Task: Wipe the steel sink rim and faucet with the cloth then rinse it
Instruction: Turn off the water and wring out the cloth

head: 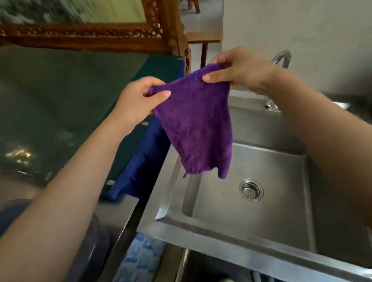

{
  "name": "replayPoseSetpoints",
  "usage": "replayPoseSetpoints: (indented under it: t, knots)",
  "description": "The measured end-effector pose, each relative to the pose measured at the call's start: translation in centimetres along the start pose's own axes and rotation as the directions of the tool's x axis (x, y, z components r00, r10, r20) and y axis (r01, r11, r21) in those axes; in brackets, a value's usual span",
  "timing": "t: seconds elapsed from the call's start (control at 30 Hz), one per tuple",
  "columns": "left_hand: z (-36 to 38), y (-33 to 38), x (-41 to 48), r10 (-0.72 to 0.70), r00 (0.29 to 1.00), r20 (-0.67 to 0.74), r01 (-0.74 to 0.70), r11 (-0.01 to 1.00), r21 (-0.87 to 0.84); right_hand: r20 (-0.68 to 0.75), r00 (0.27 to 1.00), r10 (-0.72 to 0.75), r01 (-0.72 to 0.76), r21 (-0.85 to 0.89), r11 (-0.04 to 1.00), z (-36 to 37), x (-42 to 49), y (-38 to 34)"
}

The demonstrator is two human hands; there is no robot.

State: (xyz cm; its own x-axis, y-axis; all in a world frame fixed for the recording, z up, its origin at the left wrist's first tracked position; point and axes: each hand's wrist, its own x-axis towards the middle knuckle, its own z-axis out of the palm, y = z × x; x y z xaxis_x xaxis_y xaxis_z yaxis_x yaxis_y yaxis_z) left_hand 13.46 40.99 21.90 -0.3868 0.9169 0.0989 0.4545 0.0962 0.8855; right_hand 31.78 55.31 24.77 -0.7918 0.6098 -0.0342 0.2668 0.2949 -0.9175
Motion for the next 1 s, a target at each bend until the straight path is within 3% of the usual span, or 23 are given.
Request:
replayPoseSetpoints:
  t: [0.1, 0.27, 0.43, 0.6, 0.8, 1.0]
  knots:
    - [-3.5, 0.4, -2.9, -0.023, 0.996, -0.082, 0.024, 1.000, 0.006, 0.120, 0.991, -0.057, 0.067, -0.078, 0.995, 2.2, 1.1, -3.1]
    - [-9.4, -0.3, -9.2, -0.078, 0.946, -0.313, 0.080, 0.997, -0.005, 0.337, 0.928, -0.160, 0.182, -0.035, 0.983, 8.7, 3.7, -6.9]
    - [-15.7, -0.3, -16.9, -0.114, 0.826, -0.552, 0.136, 0.991, -0.001, 0.449, 0.842, -0.299, 0.320, 0.029, 0.947, 17.2, 5.2, -11.9]
    - [-20.7, -0.2, -24.5, -0.146, 0.725, -0.673, 0.256, 0.964, 0.066, 0.547, 0.736, -0.399, 0.407, 0.113, 0.906, 26.6, 5.0, -16.5]
    - [-24.5, -4.8, -31.7, -0.255, 0.630, -0.733, 0.390, 0.921, 0.016, 0.673, 0.671, -0.313, 0.321, 0.117, 0.940, 37.2, 3.9, -16.1]
    - [-21.3, -13.4, -37.3, -0.448, 0.631, -0.634, 0.479, 0.867, -0.135, 0.812, 0.571, -0.121, 0.214, -0.004, 0.977, 43.3, 2.3, -8.5]
